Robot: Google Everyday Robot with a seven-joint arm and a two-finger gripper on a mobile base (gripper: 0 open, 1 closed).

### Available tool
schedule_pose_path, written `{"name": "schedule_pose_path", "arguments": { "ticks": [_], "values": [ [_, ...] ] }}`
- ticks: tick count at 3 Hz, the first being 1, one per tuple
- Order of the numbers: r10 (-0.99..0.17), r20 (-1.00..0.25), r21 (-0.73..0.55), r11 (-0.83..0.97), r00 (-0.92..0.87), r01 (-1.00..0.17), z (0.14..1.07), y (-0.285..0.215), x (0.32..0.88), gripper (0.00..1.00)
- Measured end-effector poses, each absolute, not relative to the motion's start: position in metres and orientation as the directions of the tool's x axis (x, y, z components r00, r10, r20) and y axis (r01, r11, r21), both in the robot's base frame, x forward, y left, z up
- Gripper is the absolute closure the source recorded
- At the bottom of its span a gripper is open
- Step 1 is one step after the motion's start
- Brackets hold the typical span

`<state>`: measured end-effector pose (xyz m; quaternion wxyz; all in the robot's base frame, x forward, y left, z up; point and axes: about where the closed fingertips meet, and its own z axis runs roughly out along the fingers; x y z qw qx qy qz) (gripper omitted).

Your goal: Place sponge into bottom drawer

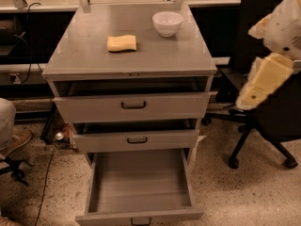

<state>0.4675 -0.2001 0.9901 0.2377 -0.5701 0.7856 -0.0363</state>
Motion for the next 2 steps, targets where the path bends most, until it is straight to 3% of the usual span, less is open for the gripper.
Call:
{"name": "schedule_pose_path", "arguments": {
  "ticks": [1, 2],
  "values": [
    [-0.804, -0.528, -0.292, 0.473, -0.273, -0.831, 0.985, -0.179, 0.528, 0.00],
    [-0.610, -0.718, -0.162, 0.614, -0.335, -0.772, 0.978, -0.140, 0.618, 0.00]
  ]
}}
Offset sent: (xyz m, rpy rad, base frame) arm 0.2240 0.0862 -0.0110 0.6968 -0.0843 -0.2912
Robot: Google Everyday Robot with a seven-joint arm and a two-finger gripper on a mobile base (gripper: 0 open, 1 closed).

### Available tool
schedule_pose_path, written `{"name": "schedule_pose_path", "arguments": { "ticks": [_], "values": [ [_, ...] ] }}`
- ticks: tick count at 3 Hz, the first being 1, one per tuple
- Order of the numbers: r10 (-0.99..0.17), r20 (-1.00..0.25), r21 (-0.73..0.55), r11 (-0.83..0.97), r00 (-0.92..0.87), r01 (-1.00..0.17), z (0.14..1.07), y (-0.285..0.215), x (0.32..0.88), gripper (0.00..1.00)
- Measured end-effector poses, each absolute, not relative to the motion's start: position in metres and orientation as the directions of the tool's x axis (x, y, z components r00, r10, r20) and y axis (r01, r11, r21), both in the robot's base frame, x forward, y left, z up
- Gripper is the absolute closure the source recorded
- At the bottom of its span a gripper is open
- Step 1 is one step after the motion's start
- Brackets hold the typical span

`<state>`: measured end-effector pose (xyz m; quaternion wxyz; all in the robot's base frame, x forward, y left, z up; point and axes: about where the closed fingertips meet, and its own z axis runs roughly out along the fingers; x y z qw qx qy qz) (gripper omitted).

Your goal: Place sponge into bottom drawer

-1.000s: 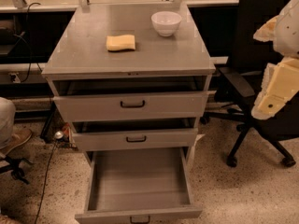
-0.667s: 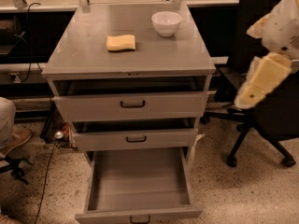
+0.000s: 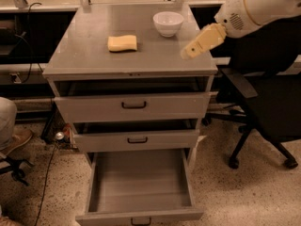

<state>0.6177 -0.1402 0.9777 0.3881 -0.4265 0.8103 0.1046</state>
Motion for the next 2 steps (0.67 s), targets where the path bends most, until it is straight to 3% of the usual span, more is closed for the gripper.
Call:
{"name": "schedule_pose_path", "arguments": {
  "ticks": [1, 2],
  "values": [
    [-0.515, -0.787, -0.081, 0.633, -0.340, -0.770, 0.9726, -0.0974, 0.6814, 0.00],
    [-0.515, -0.787, -0.082, 0.632, -0.339, -0.770, 0.9728, -0.0980, 0.6817, 0.00]
  ]
}}
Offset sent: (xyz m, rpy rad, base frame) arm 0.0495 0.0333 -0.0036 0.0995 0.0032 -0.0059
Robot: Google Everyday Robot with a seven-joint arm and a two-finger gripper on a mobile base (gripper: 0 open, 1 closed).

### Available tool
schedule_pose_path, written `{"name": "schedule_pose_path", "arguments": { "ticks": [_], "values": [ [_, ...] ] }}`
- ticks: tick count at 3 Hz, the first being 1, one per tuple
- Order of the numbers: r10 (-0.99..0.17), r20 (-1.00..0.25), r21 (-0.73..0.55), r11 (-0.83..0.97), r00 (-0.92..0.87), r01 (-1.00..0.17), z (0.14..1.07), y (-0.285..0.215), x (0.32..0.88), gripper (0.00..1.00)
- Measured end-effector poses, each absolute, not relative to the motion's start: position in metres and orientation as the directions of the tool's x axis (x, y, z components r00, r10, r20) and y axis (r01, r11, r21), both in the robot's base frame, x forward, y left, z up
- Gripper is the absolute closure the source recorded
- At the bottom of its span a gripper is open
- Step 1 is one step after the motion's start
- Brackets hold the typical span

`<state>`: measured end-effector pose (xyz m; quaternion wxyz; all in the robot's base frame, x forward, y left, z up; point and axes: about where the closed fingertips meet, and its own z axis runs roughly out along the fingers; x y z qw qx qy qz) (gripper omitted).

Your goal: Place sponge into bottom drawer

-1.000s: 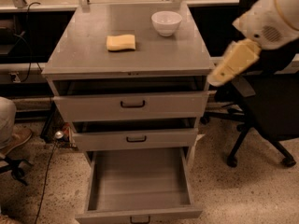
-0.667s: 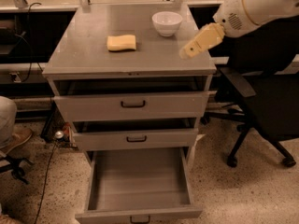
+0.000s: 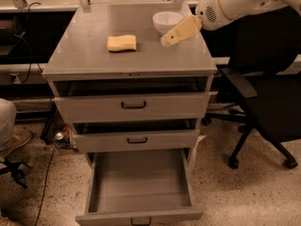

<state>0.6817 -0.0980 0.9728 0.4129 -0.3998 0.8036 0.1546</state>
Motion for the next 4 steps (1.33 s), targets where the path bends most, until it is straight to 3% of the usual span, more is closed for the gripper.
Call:
{"name": "schedule_pose_path", "arguments": {
  "ticks": [2, 4],
  "values": [
    [-0.472, -0.819, -0.054, 0.631, -0.327, -0.774, 0.922, -0.052, 0.706, 0.00],
    [-0.412, -0.860, -0.086, 0.700, -0.302, -0.709, 0.891, 0.001, 0.773, 0.00]
  ]
}}
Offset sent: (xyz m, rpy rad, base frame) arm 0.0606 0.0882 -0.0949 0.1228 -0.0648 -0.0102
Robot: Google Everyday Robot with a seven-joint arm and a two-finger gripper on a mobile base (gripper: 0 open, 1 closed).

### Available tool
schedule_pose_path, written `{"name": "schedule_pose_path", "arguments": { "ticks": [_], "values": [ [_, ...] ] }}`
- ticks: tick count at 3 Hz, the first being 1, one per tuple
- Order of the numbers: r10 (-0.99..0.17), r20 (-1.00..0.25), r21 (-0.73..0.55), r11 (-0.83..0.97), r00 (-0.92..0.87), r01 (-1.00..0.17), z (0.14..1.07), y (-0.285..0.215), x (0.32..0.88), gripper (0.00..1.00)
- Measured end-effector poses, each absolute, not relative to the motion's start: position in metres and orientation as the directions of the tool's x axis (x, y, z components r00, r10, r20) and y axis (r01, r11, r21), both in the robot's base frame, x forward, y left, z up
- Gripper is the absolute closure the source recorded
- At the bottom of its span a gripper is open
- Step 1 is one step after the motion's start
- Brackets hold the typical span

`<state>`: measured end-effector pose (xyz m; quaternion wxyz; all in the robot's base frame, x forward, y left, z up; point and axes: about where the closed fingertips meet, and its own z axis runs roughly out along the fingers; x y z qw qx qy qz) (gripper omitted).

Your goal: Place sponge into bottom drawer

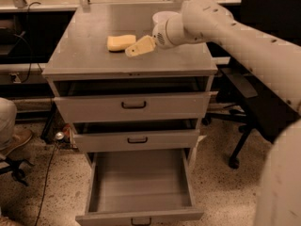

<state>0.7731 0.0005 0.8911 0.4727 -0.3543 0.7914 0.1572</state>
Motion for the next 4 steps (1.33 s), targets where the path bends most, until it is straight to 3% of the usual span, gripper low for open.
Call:
{"name": "schedule_pose_path", "arguments": {
  "ticks": [2, 4],
  "values": [
    [-0.367, -0.865, -0.060, 0.754, -0.342, -0.655, 0.866, 0.037, 0.822, 0.00],
    [-0.351, -0.869, -0.027, 0.739, -0.350, -0.674, 0.853, 0.074, 0.845, 0.00]
  ]
}}
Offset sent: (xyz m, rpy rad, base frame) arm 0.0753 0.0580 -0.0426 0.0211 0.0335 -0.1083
